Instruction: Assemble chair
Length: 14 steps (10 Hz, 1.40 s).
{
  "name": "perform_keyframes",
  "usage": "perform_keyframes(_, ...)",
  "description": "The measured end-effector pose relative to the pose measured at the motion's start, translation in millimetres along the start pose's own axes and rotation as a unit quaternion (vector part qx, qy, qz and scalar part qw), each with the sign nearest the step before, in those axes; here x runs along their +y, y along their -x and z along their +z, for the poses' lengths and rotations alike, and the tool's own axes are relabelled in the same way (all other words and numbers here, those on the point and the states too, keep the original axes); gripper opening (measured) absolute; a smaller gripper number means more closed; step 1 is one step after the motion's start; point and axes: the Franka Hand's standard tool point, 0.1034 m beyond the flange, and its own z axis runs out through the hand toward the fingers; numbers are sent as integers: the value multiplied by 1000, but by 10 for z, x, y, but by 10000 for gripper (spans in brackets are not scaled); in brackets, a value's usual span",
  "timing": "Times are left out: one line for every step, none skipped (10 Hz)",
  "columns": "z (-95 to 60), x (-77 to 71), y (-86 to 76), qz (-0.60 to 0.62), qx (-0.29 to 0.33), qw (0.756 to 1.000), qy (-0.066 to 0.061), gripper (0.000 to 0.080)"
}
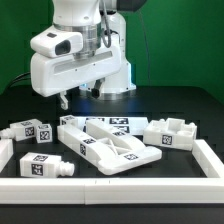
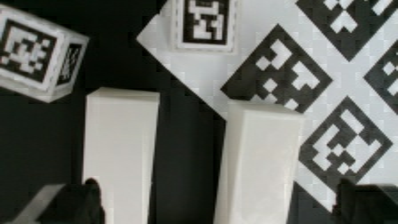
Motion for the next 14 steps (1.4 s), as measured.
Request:
perform_keyframes(8, 23, -13, 1, 0, 1000, 0, 649)
perform_keyframes(32, 118, -84, 1, -4, 1000, -3, 649)
perform_keyframes(37, 254, -220, -12, -7, 1000, -3, 649)
perform_keyframes(53, 370, -356, -52, -5, 999, -1, 649)
perform_keyframes(84, 399, -384, -63, -4, 998, -5, 649)
perform_keyframes(83, 378, -368, -60, -4, 998, -5, 649)
perform_keyframes(86, 378, -367, -61, -4, 998, -6, 649)
perform_keyframes(124, 377, -370, -51, -2, 999, -2, 649)
perform_keyframes(211, 366, -377, -37, 1, 999, 3, 649)
perform_keyframes(298, 398, -435, -36, 5, 999, 9, 649)
perform_keyframes(389, 442, -468, -36, 6, 999, 10, 649)
perform_keyframes(450, 463, -471, -32, 5, 999, 9, 649)
perform_keyframes(509, 489, -473, -32, 9, 999, 11, 649)
perform_keyframes(556, 523, -433, -35, 8, 999, 8, 649)
